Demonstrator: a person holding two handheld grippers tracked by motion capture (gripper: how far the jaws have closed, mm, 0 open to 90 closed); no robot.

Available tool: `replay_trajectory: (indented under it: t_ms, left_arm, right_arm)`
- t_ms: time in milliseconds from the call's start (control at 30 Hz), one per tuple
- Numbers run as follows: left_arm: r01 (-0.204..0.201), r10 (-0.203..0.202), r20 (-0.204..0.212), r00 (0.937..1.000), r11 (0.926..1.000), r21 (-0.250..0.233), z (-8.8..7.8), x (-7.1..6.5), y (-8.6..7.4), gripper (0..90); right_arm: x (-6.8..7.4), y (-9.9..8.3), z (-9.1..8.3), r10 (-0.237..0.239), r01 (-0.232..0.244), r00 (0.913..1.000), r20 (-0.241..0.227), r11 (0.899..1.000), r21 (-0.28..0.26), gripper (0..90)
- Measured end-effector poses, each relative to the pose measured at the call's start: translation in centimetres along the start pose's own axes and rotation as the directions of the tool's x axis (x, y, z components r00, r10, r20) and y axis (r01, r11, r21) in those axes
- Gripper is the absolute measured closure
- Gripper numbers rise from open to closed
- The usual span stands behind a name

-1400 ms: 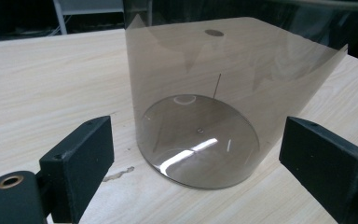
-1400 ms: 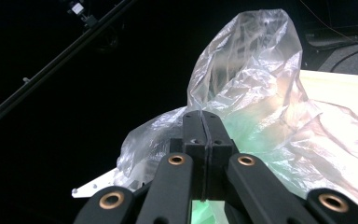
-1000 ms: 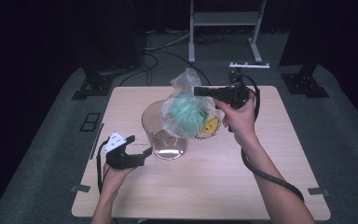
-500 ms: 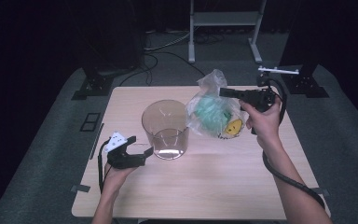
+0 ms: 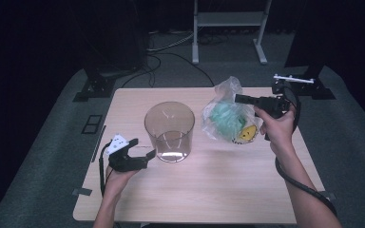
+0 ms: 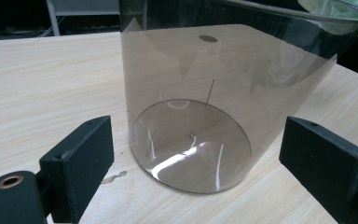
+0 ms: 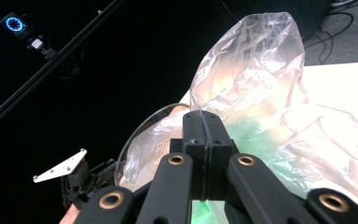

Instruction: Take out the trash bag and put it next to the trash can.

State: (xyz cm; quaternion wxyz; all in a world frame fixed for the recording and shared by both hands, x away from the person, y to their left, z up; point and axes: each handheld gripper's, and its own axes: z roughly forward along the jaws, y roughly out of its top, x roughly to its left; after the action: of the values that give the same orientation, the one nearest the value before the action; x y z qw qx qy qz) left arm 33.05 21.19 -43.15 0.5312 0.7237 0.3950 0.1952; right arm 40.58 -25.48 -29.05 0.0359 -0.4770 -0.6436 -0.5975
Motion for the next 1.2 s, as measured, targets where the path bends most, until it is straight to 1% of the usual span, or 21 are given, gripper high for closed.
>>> replay_trajectory:
  t_ms: [100, 200, 300, 467, 567, 600, 667, 733, 833, 967, 1033, 1100, 1133, 1167, 1200]
  left_arm:
    - [0.01, -0.01, 0.007, 0.9999, 1.0, -0.001, 0.2, 0.0, 0.0, 8.8]
    - [0.008, -0.008, 0.008, 0.9999, 1.0, 0.002, 0.3, -0.1, 0.0, 8.8]
    - [0.009, -0.009, 0.011, 0.9999, 0.9999, 0.006, 0.5, -0.2, 0.0, 8.8]
    - [0.014, -0.014, 0.009, 0.9999, 0.9999, 0.007, 0.6, -0.3, -0.1, 8.8]
    - [0.017, -0.017, 0.005, 0.9998, 0.9998, 0.013, 0.6, -0.1, -0.2, 8.8]
    - [0.019, -0.019, 0.004, 0.9998, 0.9997, 0.013, 0.6, -0.1, -0.3, 8.8]
    - [0.021, -0.021, 0.006, 0.9998, 0.9997, 0.012, 0.5, -0.1, -0.3, 8.8]
    - [0.017, -0.017, 0.007, 0.9998, 0.9998, 0.013, 0.5, -0.2, -0.2, 8.8]
    - [0.015, -0.016, 0.008, 0.9998, 0.9998, 0.013, 0.6, -0.2, -0.2, 8.8]
    - [0.019, -0.019, 0.009, 0.9998, 0.9997, 0.013, 0.6, -0.2, -0.3, 8.8]
    - [0.016, -0.016, 0.008, 0.9998, 0.9997, 0.016, 0.6, -0.1, -0.3, 8.8]
    - [0.017, -0.017, 0.007, 0.9998, 0.9997, 0.017, 0.6, -0.1, -0.3, 8.8]
    - [0.017, -0.017, 0.006, 0.9998, 0.9997, 0.016, 0.6, -0.1, -0.3, 8.8]
    - [0.017, -0.017, 0.004, 0.9998, 0.9998, 0.011, 0.6, -0.2, -0.3, 8.8]
    - [0.017, -0.017, 0.004, 0.9998, 0.9998, 0.011, 0.6, -0.2, -0.3, 8.8]
  right_arm:
    - [-0.7, -0.3, -0.1, 0.015, -0.015, 0.9999, 0.006, 1.0, -0.001, 90.0]
    - [-1.1, -0.5, -0.1, 0.017, -0.017, 0.9998, 0.007, 1.0, -0.001, 90.0]
    - [-1.8, -0.8, -0.2, 0.037, -0.037, 0.9992, 0.016, 0.999, 0.004, 90.0]
    - [-2.5, -1.1, -0.1, 0.041, -0.042, 0.9989, 0.022, 0.999, 0.015, 90.0]
    - [-3.2, -1.5, 0.0, 0.053, -0.053, 0.9983, 0.024, 0.999, 0.013, 90.0]
    - [-3.6, -1.8, 0.0, 0.065, -0.066, 0.9976, 0.024, 0.998, 0.012, 90.0]
    - [-3.8, -2.0, 0.1, 0.067, -0.067, 0.9975, 0.024, 0.998, 0.011, 90.0]
    - [-4.4, -2.4, 0.4, 0.077, -0.077, 0.9966, 0.029, 0.997, 0.011, 90.0]
    - [-4.7, -2.7, 0.6, 0.084, -0.084, 0.996, 0.03, 0.996, 0.012, 90.0]
    - [-5.2, -3.3, 1.4, 0.087, -0.088, 0.9955, 0.037, 0.996, 0.024, 90.0]
    - [-5.3, -3.4, 1.5, 0.088, -0.089, 0.9954, 0.038, 0.996, 0.027, 90.0]
    - [-5.4, -3.8, 2.1, 0.092, -0.093, 0.9951, 0.037, 0.995, 0.033, 90.0]
    - [-5.4, -3.8, 2.1, 0.092, -0.093, 0.9951, 0.037, 0.995, 0.033, 90.0]
    - [-5.4, -4.0, 2.6, 0.092, -0.094, 0.995, 0.039, 0.995, 0.042, 90.0]
    - [-5.4, -4.0, 2.6, 0.092, -0.094, 0.995, 0.039, 0.995, 0.042, 90.0]
